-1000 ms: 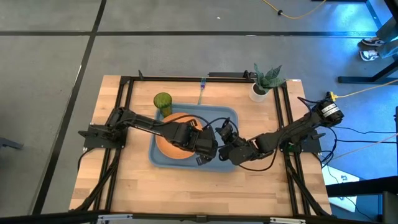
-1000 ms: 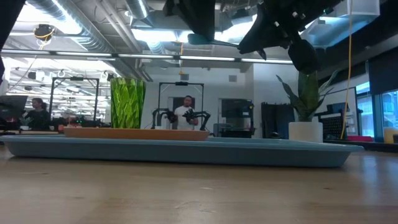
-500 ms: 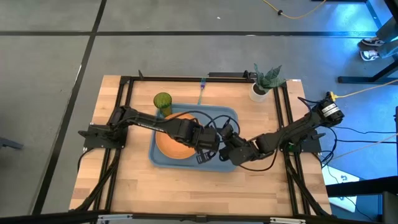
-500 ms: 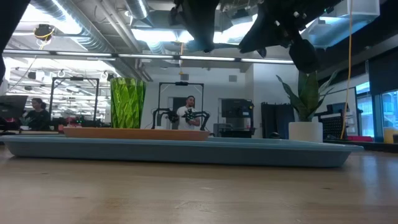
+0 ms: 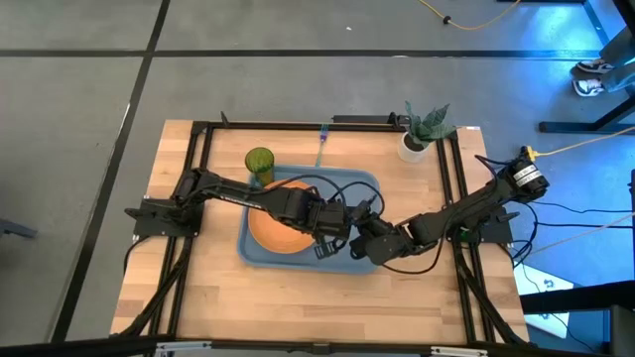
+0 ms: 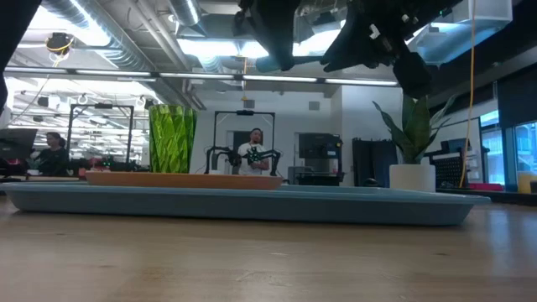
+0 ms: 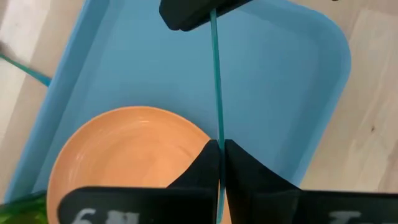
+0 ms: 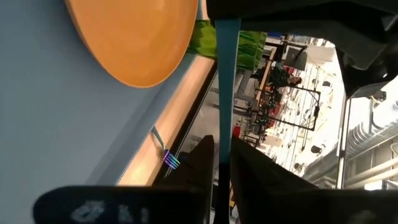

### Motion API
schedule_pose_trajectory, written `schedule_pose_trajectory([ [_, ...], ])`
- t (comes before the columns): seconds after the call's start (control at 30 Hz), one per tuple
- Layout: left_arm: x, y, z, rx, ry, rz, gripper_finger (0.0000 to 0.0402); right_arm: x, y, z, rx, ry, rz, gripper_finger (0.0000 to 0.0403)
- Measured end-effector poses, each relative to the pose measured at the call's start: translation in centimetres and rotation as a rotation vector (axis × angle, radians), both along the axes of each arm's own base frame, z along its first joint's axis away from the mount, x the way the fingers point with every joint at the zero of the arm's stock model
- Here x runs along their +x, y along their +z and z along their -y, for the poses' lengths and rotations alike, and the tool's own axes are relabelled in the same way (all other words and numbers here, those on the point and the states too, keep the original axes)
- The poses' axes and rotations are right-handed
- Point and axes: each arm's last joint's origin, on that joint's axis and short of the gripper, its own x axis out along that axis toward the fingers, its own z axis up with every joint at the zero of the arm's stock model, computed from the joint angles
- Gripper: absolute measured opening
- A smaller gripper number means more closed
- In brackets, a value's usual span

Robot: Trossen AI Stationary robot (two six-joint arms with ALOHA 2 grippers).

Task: Pick and place plate/cup/fork/spoon on tray
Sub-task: Put the blue spoon on the blue tray to the right of the orange plate

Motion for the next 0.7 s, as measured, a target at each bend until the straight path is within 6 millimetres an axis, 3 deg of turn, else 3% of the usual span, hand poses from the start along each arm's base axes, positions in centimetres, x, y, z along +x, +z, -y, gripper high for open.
schedule_pose_trajectory([
  [0.7, -0.5, 0.5, 0.3, -0.062, 0.017, -0.003, 0.0, -3.4, 3.7, -2.3, -0.009, 0.102, 0.086, 0.0058],
])
